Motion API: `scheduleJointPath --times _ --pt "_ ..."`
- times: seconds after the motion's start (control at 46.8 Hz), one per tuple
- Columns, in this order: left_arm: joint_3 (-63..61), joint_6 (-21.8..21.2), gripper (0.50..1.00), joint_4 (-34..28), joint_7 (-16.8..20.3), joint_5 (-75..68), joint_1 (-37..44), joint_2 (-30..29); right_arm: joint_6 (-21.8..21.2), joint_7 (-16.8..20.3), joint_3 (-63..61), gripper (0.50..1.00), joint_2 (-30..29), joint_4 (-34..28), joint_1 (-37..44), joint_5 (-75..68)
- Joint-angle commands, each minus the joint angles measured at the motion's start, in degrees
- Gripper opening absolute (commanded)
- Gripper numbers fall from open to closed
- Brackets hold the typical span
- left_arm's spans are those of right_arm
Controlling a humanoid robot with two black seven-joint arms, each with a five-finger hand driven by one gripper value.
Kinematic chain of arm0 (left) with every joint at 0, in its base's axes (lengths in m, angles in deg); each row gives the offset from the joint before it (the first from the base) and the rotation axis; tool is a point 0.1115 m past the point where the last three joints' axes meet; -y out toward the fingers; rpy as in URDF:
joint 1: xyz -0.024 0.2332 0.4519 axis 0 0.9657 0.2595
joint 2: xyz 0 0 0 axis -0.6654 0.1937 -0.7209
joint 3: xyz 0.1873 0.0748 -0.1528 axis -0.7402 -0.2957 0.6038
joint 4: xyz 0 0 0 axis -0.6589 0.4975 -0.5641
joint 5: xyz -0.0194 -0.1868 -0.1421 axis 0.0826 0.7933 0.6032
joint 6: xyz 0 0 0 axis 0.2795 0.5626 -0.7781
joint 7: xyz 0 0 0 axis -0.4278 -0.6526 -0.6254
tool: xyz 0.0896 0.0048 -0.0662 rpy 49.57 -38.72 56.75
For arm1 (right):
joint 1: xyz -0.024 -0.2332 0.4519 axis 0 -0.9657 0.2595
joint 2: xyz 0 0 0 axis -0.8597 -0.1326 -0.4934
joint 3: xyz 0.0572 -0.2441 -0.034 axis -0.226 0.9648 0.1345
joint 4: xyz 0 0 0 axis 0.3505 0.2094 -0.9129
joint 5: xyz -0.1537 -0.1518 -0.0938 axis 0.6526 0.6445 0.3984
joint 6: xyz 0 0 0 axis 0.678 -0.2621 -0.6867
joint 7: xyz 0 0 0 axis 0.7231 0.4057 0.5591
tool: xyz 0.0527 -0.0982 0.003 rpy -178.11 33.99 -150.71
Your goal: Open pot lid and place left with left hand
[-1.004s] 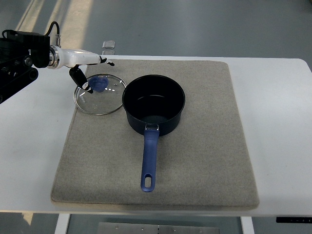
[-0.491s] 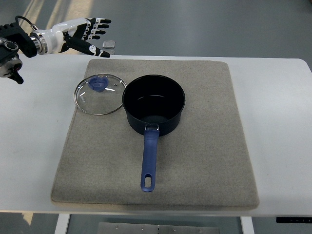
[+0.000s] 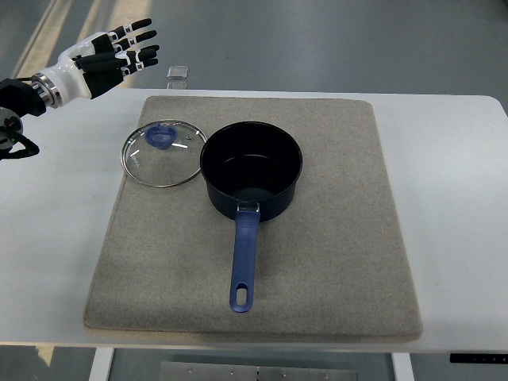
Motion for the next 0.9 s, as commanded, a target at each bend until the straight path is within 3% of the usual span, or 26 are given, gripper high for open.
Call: scheduleJointPath --times 0.0,0.107,0.192,0.406,0.491,0.875 --pt "0.52 2.96 0.994 -2.72 -0.30 0.98 1.20 0.75 0.00 0.01 -0.02 0.915 0.00 0.00 0.00 0.00" --pt "0.69 2.96 0.994 -4.05 -0.65 1.06 2.61 1.54 0.00 0.01 -0.02 0.915 0.00 0.00 0.00 0.00" --pt "1.13 2.96 0.994 -4.05 -3.11 1.68 3.14 1.63 0.00 0.01 -0.02 0.915 0.00 0.00 0.00 0.00" --pt "7.98 2.96 0.994 -4.22 -16.20 12.74 4.81 2.59 0.00 0.01 -0.02 0.915 0.00 0.00 0.00 0.00" --pt "10.27 2.96 0.994 -4.40 -18.93 17.40 5.34 3.03 0.00 0.01 -0.02 0.915 0.00 0.00 0.00 0.00" --pt "11.15 2.96 0.994 -4.40 -18.59 21.89 6.83 5.94 0.00 0.01 -0.02 0.915 0.00 0.00 0.00 0.00"
